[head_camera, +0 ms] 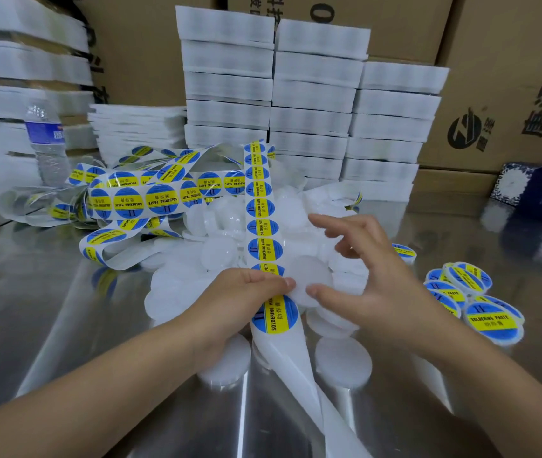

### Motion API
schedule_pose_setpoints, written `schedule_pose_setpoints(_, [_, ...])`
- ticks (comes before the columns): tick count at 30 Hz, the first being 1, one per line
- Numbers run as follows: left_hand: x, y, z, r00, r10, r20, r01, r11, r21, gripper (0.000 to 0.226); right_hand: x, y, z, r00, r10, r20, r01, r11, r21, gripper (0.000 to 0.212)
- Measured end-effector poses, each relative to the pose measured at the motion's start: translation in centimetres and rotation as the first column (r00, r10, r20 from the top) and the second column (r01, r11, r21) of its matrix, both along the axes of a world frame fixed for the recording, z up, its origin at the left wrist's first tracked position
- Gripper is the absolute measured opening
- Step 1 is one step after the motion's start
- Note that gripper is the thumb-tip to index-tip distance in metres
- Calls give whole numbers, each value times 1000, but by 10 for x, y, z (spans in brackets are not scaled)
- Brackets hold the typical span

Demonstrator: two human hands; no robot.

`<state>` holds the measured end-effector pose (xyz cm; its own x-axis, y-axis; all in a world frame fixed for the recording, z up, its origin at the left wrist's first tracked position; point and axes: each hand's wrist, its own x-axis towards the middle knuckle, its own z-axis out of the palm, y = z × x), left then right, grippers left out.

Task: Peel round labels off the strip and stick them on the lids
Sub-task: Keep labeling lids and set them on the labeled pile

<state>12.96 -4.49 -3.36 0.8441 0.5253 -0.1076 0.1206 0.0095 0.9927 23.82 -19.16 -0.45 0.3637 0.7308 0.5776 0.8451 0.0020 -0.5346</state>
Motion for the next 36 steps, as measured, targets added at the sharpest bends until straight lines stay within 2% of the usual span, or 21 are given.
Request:
schedule_pose_setpoints(3, [1, 0, 0, 1000, 22, 6, -21, 998, -64, 16, -3, 0, 8, 995, -2, -104, 18, 988, 155, 38])
schedule_pose_setpoints(5, [2, 0, 1, 1000, 30, 8, -29, 996, -81, 17, -3, -1, 12, 974, 36, -222, 12, 978, 209, 24])
schedule_pose_setpoints(9, [2, 0, 1, 1000, 28, 8, -27, 996, -85, 18, 0, -1, 17, 874, 97, -477, 6, 978, 210, 27])
schedule_pose_setpoints(13, [3, 1, 1, 1000, 14, 9, -13, 997, -78, 20, 6, 1, 15, 779, 10, -627, 39, 997, 64, 19])
schedule_pose_setpoints(20, [2, 2, 0, 1000, 9, 10, -8, 998, -60, 18, 6, 1, 14, 738, -77, -670, 70, 997, -37, 17])
schedule_pose_setpoints(36, [2, 2, 0, 1000, -5, -2, 5, 997, -77, 17, 6, 7, 6, 698, -123, -705, 79, 992, -95, 15])
